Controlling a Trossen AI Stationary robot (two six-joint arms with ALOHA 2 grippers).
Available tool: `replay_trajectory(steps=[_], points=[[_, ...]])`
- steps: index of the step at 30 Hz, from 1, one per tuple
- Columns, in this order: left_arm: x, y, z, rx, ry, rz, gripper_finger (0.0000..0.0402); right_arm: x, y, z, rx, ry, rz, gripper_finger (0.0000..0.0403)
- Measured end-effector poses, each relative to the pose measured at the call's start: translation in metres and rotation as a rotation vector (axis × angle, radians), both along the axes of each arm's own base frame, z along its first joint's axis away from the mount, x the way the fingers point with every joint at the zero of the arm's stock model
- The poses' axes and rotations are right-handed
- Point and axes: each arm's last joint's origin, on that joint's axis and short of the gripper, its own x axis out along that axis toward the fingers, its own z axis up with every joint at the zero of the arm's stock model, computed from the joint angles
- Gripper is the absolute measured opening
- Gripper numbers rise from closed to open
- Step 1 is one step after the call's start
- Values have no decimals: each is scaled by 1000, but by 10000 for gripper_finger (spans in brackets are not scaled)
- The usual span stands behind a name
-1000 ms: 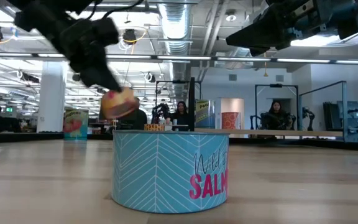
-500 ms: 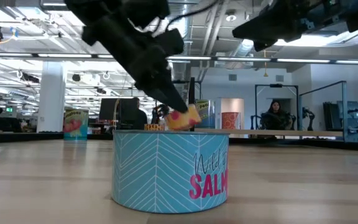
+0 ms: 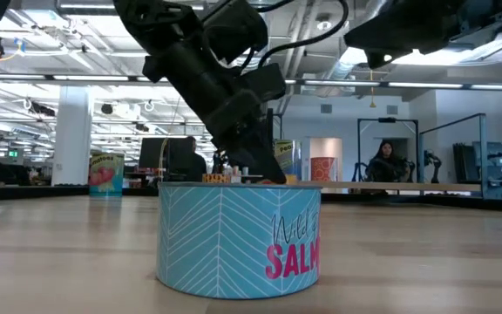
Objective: Pick and place cans onto a shelf
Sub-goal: Put the canned pineapple rings on the shelf
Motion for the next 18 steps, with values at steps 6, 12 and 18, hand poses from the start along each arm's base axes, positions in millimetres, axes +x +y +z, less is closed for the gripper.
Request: replay_trajectory(steps=[6,12,18], points=[[-14,-2,33,-21,-6,-57,74,0,-1,-1,26,16,-13,12],[-54,-8,78,-9,-120,-79,102,4,-9,-3,47,20,-96,47],[-109,-8,78,-42,-364,-65,71,23,-29,-14,34,77,-247,73]])
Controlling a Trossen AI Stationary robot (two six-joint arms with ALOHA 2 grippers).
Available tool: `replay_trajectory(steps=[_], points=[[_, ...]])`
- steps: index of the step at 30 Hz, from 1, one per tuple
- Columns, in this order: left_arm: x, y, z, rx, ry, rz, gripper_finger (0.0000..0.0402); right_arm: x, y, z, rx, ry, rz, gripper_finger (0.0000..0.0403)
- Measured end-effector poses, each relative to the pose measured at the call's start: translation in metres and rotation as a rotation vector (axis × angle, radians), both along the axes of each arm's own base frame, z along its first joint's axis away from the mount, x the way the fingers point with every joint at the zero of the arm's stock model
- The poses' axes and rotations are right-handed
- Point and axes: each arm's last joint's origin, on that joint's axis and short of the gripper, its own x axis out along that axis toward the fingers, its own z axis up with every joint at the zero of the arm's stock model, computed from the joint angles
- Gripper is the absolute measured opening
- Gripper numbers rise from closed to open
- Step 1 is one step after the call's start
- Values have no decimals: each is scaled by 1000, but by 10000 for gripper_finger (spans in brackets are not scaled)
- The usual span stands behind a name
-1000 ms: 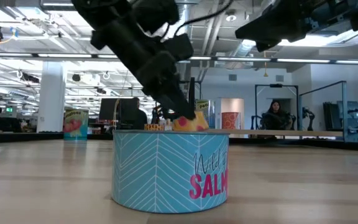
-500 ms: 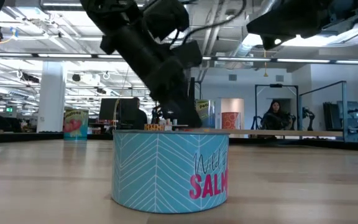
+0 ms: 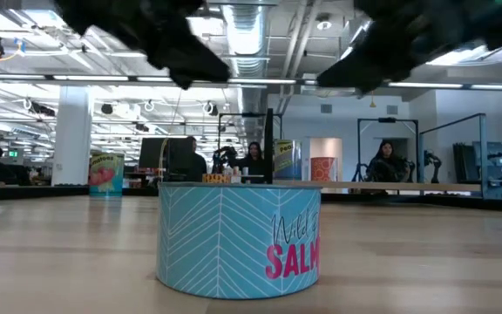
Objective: Pick and place cans onto a shelf
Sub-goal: Put the canned pineapple rings on the shelf
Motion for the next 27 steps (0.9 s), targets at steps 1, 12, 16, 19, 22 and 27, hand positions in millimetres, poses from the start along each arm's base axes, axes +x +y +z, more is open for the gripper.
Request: replay_trajectory(steps=[1,12,16,19,22,27], points=[[-9,1,-4,-5,-33,4,63,4,-4,-2,3,25,-20,73],[-66,23,-27,30,-350,-24,4,60,-19,-3,16,317,32,42],[-68,31,-28,25,-357,-61,1,74,-20,-12,-18,433,32,9],[-66,34,-27,36,-363,-70,1,87,-20,-19,-22,496,21,18],[-67,36,-29,35,-345,-61,1,98,-17,-25,-33,540,21,59],[-67,37,-30,34,-335,-57,1,112,-16,-35,-54,616,21,129]])
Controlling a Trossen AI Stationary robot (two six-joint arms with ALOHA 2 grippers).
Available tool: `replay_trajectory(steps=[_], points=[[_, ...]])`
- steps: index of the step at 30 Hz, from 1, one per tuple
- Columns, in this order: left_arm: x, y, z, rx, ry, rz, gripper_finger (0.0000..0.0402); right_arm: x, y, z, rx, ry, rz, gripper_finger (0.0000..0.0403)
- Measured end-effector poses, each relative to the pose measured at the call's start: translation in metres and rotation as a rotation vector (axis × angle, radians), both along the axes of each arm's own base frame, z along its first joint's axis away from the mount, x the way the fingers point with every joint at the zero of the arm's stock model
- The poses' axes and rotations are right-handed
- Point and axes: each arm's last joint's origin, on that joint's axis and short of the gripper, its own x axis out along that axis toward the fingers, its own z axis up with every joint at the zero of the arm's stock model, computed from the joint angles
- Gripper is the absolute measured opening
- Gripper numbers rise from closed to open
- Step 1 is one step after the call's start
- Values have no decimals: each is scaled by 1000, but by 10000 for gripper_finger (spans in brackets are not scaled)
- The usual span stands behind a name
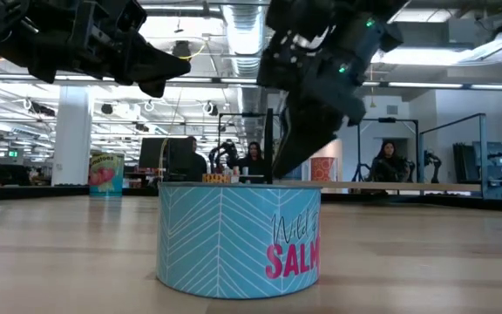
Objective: Pick and place cans onto a shelf
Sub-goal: Put the canned pineapple rings on the shelf
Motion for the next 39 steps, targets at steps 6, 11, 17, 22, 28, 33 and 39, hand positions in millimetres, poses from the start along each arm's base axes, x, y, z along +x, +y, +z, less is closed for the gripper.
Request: replay_trajectory(steps=[6,11,17,22,28,33,39], points=[[0,0,0,0,5,3,2,8,-4,-19,-45,71,26,151],[0,1,-1,-3,10,20,2,13,-5,-24,-75,96,31,95],[0,1,1,-14,-11,33,2,9,-3,-18,-68,104,45,12],[0,4,1,-17,-19,49,2,3,3,-1,-22,82,68,23],[-1,6,0,-18,-12,60,2,-5,7,24,-5,2,89,6],[-1,6,0,-18,-12,50,2,-18,-1,17,48,-95,65,5],[-1,6,0,-8,-13,48,2,-41,-6,13,94,-140,-10,5]])
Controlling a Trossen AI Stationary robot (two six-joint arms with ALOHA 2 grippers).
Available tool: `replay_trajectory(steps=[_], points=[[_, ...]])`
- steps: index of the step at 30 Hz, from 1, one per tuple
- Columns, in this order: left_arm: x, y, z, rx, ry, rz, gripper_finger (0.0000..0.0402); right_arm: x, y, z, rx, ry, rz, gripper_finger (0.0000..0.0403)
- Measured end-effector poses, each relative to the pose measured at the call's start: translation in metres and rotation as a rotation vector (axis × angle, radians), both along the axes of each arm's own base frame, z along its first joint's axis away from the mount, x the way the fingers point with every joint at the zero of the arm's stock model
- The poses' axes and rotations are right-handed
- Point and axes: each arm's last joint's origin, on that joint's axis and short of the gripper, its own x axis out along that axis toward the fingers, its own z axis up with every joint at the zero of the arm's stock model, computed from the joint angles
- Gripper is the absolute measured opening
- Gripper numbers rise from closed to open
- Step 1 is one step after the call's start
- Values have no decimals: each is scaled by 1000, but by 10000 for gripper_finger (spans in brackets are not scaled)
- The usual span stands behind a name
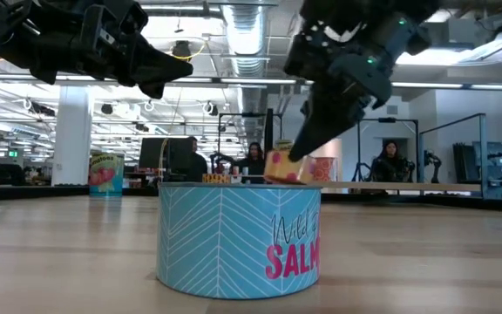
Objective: Pick and place cans onto a shelf
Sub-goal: Put the canned pineapple rings on the shelf
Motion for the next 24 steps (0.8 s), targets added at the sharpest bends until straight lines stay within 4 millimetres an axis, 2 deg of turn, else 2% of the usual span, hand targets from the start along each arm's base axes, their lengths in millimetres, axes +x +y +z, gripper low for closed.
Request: replay_trajectory(steps=[6,12,18,24], points=[[0,0,0,16,-3,-1,2,-30,-13,14,-41,75,-132,4],[0,0,1,14,-9,-2,2,-68,-51,37,-102,224,-329,5],[0,0,1,12,-9,-1,2,-87,-115,44,-133,251,-500,5],[0,0,1,11,-7,0,2,-102,-184,27,-120,303,-666,5]])
